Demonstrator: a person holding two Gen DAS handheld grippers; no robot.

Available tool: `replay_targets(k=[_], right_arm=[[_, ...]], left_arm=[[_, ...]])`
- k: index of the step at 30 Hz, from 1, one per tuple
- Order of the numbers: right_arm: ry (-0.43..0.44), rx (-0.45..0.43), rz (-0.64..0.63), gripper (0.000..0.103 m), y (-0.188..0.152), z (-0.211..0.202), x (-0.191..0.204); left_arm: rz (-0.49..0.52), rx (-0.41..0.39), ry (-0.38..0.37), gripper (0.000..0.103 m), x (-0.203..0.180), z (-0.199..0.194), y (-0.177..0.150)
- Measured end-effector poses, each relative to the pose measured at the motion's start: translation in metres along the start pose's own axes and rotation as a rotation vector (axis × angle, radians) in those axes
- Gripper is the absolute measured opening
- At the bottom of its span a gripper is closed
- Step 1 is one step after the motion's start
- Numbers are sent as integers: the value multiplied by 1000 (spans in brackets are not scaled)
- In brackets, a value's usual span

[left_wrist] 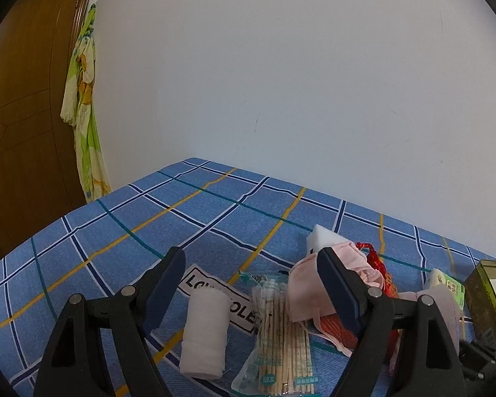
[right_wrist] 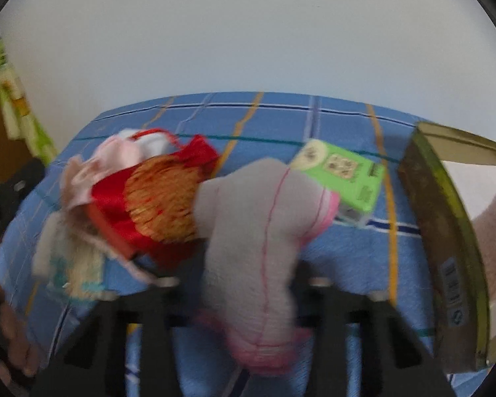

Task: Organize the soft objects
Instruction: 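Grasp the white pink-trimmed towel with the right tool while the left tool grasps the green tissue pack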

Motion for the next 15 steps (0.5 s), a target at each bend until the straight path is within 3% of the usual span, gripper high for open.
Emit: replay_targets(k=[6,11,15], right_arm=[[41,-85,-70,22,-7,-35,9],[66,-310,-29,22,20,-99,-13],[-38,-519,-18,22,36,-151,-51]], left_arm=[[22,-31,-6,84,-6,-5,3],[56,-93,-59,84,-23,-17,9],[118,-100,-160,84,-56,-23,7]])
Point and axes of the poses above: each gripper's, at about its wrist camera, not at the fingertips, and z roughly the way its jaws point, x to its left, y to its top, the point moved 10 cm from there along z, roughly the way its jaws point, and after that the axes turned 11 degrees about z, right-handed, at the moved point
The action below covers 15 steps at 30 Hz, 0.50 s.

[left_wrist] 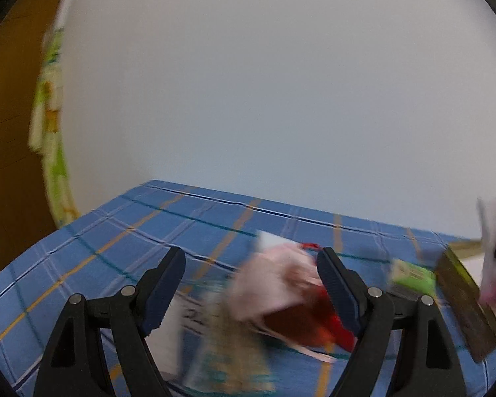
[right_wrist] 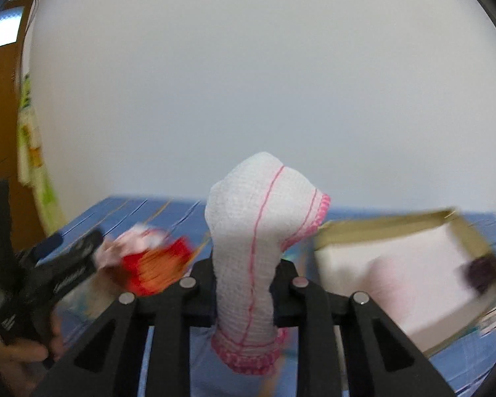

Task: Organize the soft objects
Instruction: 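Grasp the white pink-trimmed towel with the right tool while the left tool grasps the green tissue pack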

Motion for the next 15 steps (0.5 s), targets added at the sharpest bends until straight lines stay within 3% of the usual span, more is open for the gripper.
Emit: replay_targets(k=[5,11,15], right_arm=[[-131,-107,-6,23,22,-8,-46],[-151,-131,20,23,31,-23,-68],[-161,-139,1,23,35,-19,-74]], left_arm=[[132,-2,-152,84,-69,-4,7],[222,74,-296,84,-140,13,9],[258,140,-330,84,-171,34,3]])
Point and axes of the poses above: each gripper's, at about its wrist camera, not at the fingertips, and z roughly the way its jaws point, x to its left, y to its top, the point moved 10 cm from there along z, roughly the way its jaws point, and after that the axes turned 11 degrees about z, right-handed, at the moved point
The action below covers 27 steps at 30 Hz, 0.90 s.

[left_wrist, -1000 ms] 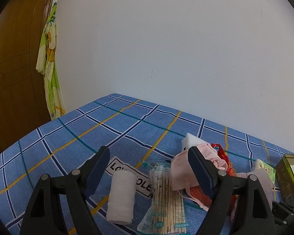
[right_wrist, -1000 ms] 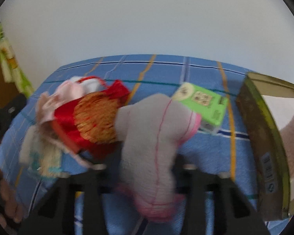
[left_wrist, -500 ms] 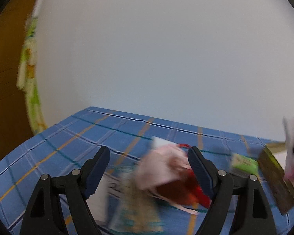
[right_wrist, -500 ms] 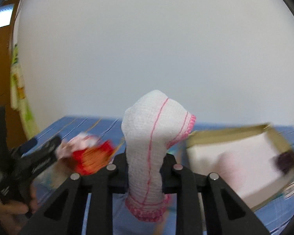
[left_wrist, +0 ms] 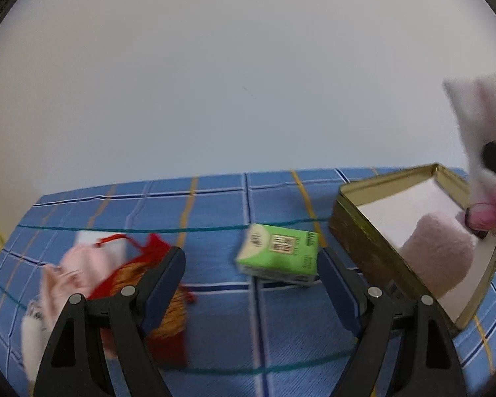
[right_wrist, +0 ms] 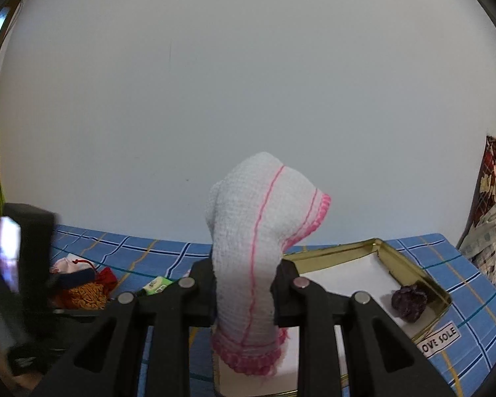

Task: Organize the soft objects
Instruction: 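Grasp the white pink-trimmed towel with the right tool while the left tool grasps the green tissue pack, then carry the towel and tissue pack over the gold tin with both tools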

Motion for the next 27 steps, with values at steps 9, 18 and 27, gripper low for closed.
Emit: replay_targets(k=[9,18,27], right_arm=[[3,29,28,24,-2,-2,-5],[6,58,28,24,-8,8,-8],[8,56,17,24,-11,12,-9]], left_arm=[[-5,145,-39,84,-19,57,6],[-109,253,-51,74,-9,83,-3],[-202,97,38,73,21,45,6]])
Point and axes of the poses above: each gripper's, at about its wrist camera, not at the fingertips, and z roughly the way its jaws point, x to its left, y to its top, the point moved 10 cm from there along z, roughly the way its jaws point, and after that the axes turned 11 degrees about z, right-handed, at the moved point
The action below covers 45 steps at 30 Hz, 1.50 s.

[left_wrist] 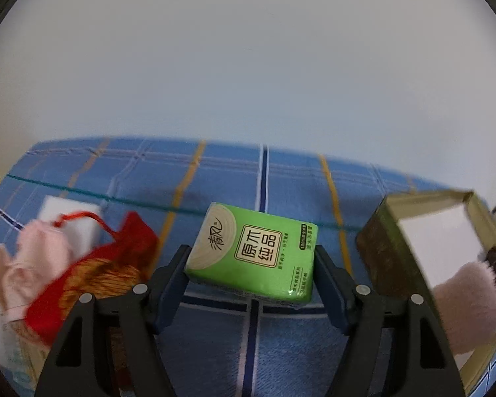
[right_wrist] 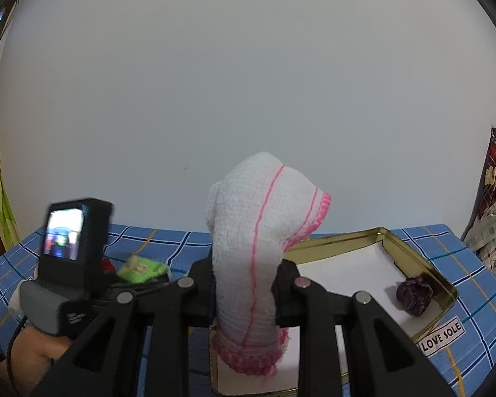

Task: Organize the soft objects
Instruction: 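Carry the towel and tissue pack over the gold tin with both tools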

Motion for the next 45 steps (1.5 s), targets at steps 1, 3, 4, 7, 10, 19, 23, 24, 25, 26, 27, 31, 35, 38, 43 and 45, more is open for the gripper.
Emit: replay_targets(k=[1,3,4,7,10,19,23,24,25,26,27,31,35,38,43,45], right_arm=[[1,-1,0,24,0,0,0],[3,-8,0,24,2,0,-1],[4,-11,-1,24,2,-2,0],[4,-22,-3,24,2,-3,0],[6,-31,-5,24,3,-7,0],[0,-96,-46,24,8,-25,-2],[-15,-112,-49,24,11,-29,-12],[-17,-113,-45,24,12,-29,-15],[-21,-115,-40,24,13,-30,-19],[-25,-117,-38,24,14,-31,-22],[-28,-119,-37,24,15,-31,-24],[-49,-126,-31,24,20,-33,-39],[-77,-129,-29,24,23,-32,-55],[-94,-126,-24,24,26,-30,-67],[-124,-135,-30,24,31,-30,-82],[-135,-137,-34,24,33,-31,-84]], left_arm=[[-3,-33,15,73,2,-6,3],[-2,-101,56,73,2,-18,10],[4,-123,79,73,3,-24,11],[17,-148,110,73,2,-34,9],[13,-157,114,73,-3,-42,6],[-29,-211,114,73,-16,-76,-1],[-17,-232,108,74,-31,-87,-1],[-10,-237,110,74,-29,-82,2],[-5,-241,113,74,-33,-84,1],[2,-245,114,74,-37,-86,2],[4,-246,115,74,-42,-86,2],[14,-255,109,74,-50,-87,5],[24,-264,108,73,-58,-87,6],[32,-267,93,74,-70,-88,7],[48,-268,78,74,-85,-90,9],[50,-269,72,73,-91,-90,10]])
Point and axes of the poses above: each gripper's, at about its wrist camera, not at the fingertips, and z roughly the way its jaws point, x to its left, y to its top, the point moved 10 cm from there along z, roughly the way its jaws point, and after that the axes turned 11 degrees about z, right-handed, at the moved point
